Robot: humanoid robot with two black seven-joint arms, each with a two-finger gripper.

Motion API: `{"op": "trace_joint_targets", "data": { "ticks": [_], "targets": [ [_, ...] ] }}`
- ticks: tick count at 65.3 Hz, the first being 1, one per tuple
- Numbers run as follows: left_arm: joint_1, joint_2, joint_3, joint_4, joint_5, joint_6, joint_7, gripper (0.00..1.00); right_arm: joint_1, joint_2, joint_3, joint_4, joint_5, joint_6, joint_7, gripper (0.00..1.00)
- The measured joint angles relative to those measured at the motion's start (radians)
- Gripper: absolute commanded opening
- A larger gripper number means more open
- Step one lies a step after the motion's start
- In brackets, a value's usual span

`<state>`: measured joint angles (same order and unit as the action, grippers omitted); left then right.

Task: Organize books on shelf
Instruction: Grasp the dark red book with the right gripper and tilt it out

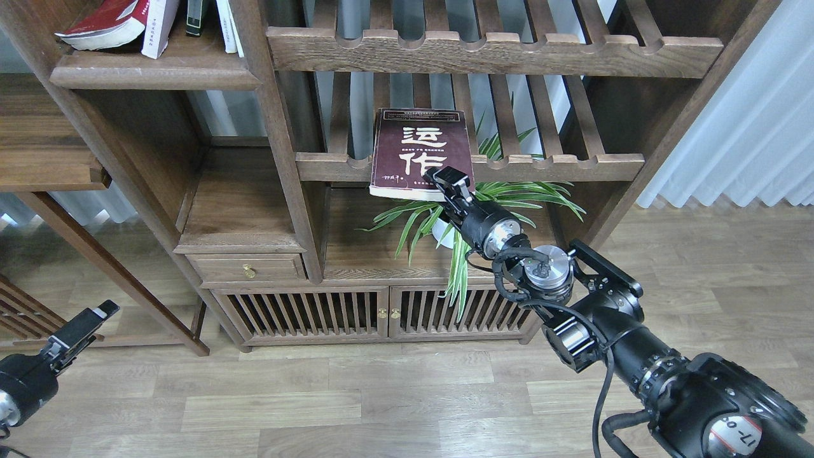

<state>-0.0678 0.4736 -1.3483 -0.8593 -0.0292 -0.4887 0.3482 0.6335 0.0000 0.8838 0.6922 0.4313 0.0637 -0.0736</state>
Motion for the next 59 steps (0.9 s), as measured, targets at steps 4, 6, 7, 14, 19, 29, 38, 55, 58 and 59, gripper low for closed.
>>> {"op": "trace_joint_targets", "data": {
  "ticks": [4,6,7,14,19,29,38,55,58,59],
  "targets": [
    [0.0,0.0,0.0,0.0,0.0,0.0,0.0,1.0,0.0,0.0,0.0,0.001,0.001,0.001,0.001,0.06],
    [0.0,0.0,0.0,0.001,0.0,0.0,0.0,1.0,0.0,0.0,0.0,0.001,0.001,0.001,0.001,0.06],
    [0.0,0.0,0.0,0.001,0.0,0.0,0.0,1.0,0.0,0.0,0.0,0.001,0.001,0.001,0.001,0.06],
    [0.0,0.0,0.0,0.002,0.0,0.0,0.0,1.0,0.0,0.0,0.0,0.001,0.001,0.003,0.003,0.05],
    [0.0,0.0,0.0,0.002,0.0,0.0,0.0,1.0,0.0,0.0,0.0,0.001,0.0,0.003,0.006,0.05],
    [0.002,-0.003,0.0,0.002,0.0,0.0,0.0,1.0,-0.013,0.0,0.001,0.026,0.0,0.019,0.008,0.05],
    [0.002,-0.01,0.003,0.007,-0.01,0.0,-0.001,1.0,-0.1,0.0,-0.005,0.191,-0.007,0.041,-0.013,0.05],
    [0.004,-0.032,0.056,0.091,-0.032,0.0,-0.002,1.0,-0.343,-0.001,-0.006,0.499,-0.047,0.051,-0.041,0.06],
    [0.003,-0.04,0.066,0.094,-0.041,0.0,-0.005,1.0,-0.381,-0.006,-0.001,0.534,-0.048,0.054,-0.047,0.06],
    [0.001,-0.044,0.07,0.093,-0.048,0.0,-0.005,1.0,-0.396,-0.01,0.0,0.546,-0.049,0.056,-0.049,0.06]
  ]
}}
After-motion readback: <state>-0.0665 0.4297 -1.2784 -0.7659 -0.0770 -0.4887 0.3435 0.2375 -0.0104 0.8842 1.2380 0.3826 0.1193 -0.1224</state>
